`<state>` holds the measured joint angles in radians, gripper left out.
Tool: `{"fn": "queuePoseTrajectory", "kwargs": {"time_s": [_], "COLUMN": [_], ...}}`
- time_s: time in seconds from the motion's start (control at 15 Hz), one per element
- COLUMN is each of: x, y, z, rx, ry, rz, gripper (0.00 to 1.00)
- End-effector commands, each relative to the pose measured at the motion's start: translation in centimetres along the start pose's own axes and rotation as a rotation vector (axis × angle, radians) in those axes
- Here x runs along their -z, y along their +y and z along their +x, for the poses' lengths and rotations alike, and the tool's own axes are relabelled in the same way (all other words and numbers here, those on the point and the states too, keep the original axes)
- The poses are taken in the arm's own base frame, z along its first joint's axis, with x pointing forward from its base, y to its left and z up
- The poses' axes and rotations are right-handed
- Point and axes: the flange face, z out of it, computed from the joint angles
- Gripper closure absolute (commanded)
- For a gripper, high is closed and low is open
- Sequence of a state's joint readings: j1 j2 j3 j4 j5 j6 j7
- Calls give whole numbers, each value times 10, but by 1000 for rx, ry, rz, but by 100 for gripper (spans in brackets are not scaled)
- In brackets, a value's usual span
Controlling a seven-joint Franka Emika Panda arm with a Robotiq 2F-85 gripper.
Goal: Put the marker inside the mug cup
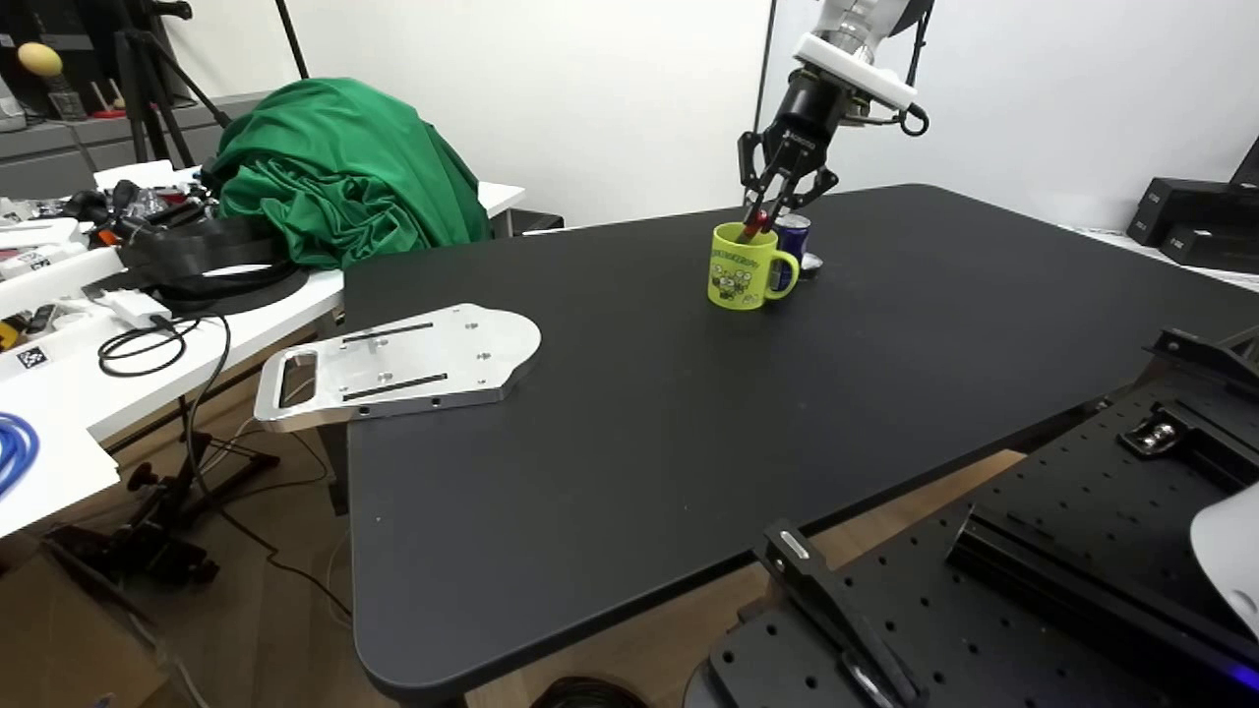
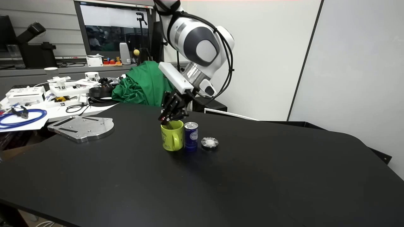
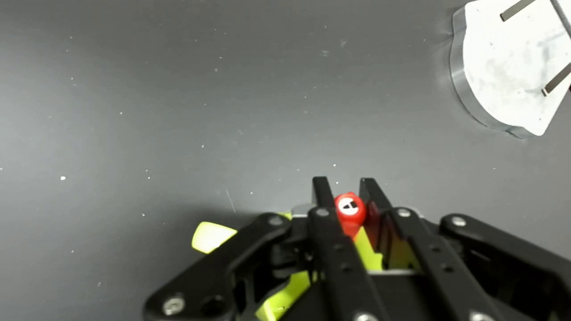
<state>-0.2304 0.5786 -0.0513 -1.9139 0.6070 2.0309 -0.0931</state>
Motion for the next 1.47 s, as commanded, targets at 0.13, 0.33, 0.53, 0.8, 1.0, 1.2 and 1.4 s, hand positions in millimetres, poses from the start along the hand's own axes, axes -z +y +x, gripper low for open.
{"fn": "queuePoseTrajectory", "kwargs": {"time_s": [0.13,0.33,0.53,0.8,1.0,1.2,1.4], "x": [49,77,97,124,143,157,166], "y": [-43,-64,-70,-51,-26,7,42], "z": [-28,-53,-79,-100,-109,-118,-125], "rx": [-19,-8,-14,-48,-77,-117,-167], "ry": [-73,-129,-176,-163,-97,-48,18], "rz": [76,79,52,-5,-110,-210,-305], "gripper": [95,95,95,95,95,95,95]}}
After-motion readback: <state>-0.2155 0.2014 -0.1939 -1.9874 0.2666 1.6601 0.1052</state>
